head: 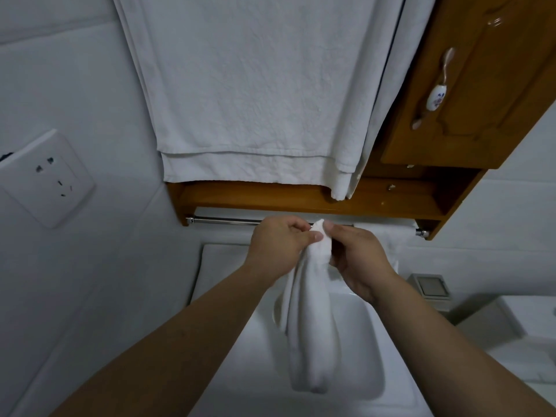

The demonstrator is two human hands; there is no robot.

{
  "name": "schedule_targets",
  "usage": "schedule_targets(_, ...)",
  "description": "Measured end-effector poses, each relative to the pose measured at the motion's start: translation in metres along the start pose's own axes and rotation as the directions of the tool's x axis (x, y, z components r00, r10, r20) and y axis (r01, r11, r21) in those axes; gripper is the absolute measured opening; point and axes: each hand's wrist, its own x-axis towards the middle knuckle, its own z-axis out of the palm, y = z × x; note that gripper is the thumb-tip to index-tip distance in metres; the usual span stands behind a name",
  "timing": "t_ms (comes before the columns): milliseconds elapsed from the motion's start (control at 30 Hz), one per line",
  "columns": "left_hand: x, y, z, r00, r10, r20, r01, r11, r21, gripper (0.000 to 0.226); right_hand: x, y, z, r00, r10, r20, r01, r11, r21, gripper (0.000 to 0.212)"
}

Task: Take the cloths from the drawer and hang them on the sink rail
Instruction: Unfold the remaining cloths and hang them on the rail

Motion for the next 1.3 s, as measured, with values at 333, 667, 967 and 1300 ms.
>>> schedule_targets(333, -0.002, 0.002, 0.002, 0.993, 0.114, 0.025, -0.108, 0.978, -0.179, 0.022, -0.009, -0.003, 0.003, 0.995, 0.007, 0.100, -0.028, 0.977, 0.212, 0.024)
schedule_targets(667, -0.004, -0.001, 0.000, 0.985, 0.155, 0.079, -0.123, 0.940, -0.318, 0.019, -0.010, -0.006, 0.004, 0.978, 0.111, 0.174, -0.169, 0.914, 0.369, 0.029)
schedule_targets(967, -0.007, -0.002, -0.002, 0.980, 0.130, 0.148, -0.088, 0.961, -0.262, 0.018, -0.002, -0.012, -0.002, 0.995, 0.092, -0.043, -0.082, 0.979, 0.188, 0.023)
schedule_targets(1300, -0.007, -0.002, 0.002, 0.982, 0.165, 0.096, -0.148, 0.975, -0.165, 0.024, -0.009, -0.019, 0.008, 0.954, -0.301, -0.014, 0.249, 0.815, -0.522, 0.012)
